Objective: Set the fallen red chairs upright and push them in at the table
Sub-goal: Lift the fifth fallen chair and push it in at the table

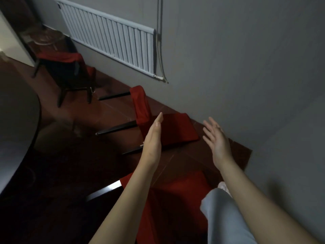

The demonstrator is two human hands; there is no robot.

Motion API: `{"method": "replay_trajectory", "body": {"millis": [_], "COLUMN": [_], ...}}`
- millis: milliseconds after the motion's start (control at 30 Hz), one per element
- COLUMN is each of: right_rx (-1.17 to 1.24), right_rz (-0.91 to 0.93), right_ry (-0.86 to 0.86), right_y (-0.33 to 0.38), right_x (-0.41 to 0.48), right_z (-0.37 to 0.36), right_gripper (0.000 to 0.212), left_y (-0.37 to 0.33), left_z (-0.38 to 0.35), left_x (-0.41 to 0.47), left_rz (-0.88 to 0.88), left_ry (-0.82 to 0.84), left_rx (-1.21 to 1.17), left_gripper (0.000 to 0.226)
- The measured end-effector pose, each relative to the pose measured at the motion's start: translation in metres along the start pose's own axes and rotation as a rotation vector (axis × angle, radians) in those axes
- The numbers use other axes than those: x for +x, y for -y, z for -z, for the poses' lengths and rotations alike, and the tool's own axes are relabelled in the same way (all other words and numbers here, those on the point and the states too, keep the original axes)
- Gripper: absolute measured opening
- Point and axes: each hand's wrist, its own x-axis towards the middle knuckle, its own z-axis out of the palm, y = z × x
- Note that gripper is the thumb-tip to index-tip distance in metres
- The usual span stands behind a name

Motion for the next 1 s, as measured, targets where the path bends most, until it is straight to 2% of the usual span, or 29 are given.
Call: {"method": "replay_trajectory", "body": {"millis": [200,367,533,600,700,800,933,1000], "right_rx": [-0.018,-0.075,-0.09,-0.092,-0.078,-0.028,-0.03,-0.038], "right_rz": [-0.038,-0.053,-0.058,-0.052,-0.058,-0.075,-0.107,-0.1], "right_ry": [0.156,0.343,0.735,0.941,1.156,1.254,1.512,1.574], "right_y": [-0.016,-0.04,-0.038,-0.022,-0.001,0.009,0.017,0.018], "right_x": [0.097,0.229,0.365,0.4,0.421,0.41,0.381,0.372], "right_z": [-0.006,0.016,0.014,0.011,0.008,0.006,0.006,0.004], "right_gripper": [0.043,0.032,0.032,0.031,0.031,0.034,0.041,0.039], "left_y": [0.028,0.069,0.07,0.062,0.049,0.044,0.041,0.042], "left_z": [-0.001,-0.045,-0.108,-0.14,-0.183,-0.212,-0.252,-0.262], "left_x": [0.072,0.164,0.245,0.264,0.276,0.269,0.239,0.228], "left_rz": [-0.023,-0.004,-0.051,-0.074,-0.081,-0.069,-0.068,-0.075], "left_ry": [-0.16,-0.398,-0.825,-1.044,-1.238,-1.328,-1.533,-1.585], "left_rx": [0.014,0.033,-0.003,-0.024,-0.001,0.031,0.092,0.093], "left_gripper": [0.057,0.048,0.032,0.032,0.038,0.045,0.054,0.059]}}
